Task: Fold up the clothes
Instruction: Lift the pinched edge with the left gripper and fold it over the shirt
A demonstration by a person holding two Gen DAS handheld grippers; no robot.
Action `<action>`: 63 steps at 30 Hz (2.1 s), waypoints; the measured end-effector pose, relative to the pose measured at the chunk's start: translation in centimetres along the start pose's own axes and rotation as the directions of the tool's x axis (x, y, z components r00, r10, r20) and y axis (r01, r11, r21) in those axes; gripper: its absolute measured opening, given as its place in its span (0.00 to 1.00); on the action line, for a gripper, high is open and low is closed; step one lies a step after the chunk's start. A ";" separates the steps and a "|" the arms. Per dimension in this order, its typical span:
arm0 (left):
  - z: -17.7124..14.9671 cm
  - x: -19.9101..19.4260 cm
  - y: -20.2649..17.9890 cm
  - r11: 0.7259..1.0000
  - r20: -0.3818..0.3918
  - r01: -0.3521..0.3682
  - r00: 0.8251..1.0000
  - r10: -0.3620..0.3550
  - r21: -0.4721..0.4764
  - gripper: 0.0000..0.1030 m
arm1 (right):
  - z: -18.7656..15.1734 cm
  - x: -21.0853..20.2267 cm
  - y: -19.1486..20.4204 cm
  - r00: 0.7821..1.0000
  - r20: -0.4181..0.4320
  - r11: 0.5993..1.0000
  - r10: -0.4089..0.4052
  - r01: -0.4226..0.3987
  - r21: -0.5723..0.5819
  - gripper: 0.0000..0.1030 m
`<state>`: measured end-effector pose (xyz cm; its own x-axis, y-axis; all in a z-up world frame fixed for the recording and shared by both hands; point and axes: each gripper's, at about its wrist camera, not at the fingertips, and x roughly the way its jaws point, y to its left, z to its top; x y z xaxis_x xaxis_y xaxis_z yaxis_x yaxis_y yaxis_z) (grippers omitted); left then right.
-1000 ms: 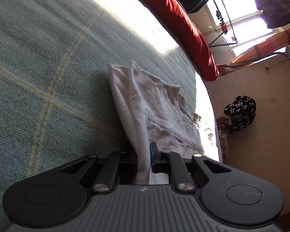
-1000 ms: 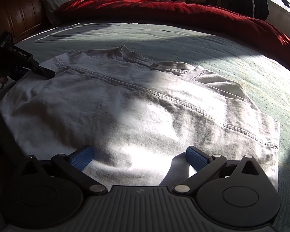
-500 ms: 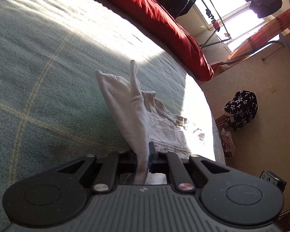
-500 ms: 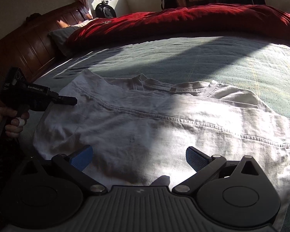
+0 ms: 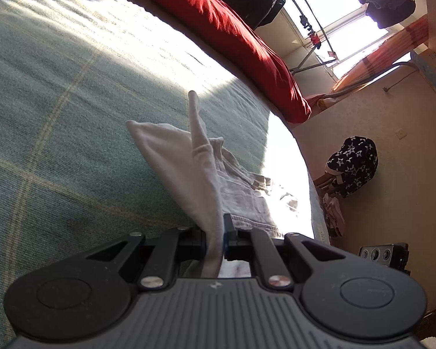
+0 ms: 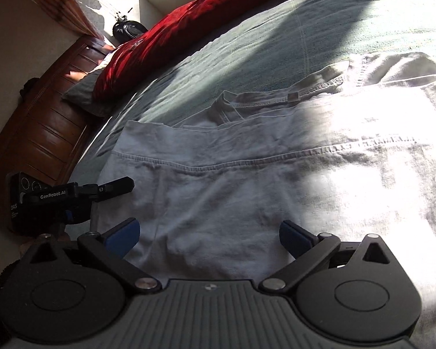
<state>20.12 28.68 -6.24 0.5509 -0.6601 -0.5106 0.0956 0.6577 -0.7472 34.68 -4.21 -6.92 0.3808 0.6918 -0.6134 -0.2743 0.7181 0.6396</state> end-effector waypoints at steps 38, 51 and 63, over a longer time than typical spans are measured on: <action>-0.6 3.7 -14.8 0.984 0.015 0.153 0.988 -0.155 0.094 0.08 | -2.4 -13.8 -6.0 0.982 0.169 0.996 -0.080 0.084 -0.020 1.00; -2.2 11.2 -21.9 0.975 -0.077 0.180 0.982 -0.171 0.130 0.08 | -4.3 -19.6 -10.3 0.967 0.241 0.996 -0.086 0.077 0.045 1.00; -4.7 19.0 -24.8 0.979 -0.192 0.146 0.974 -0.118 0.141 0.08 | -5.2 -23.5 -14.5 0.942 0.313 0.985 -0.124 0.079 0.151 1.00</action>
<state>24.32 -1.87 0.65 0.3663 -0.7902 -0.4913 0.2912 0.5989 -0.7460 25.13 -30.48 -4.18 0.6693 0.5389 -0.5116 -0.1067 0.7511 0.6516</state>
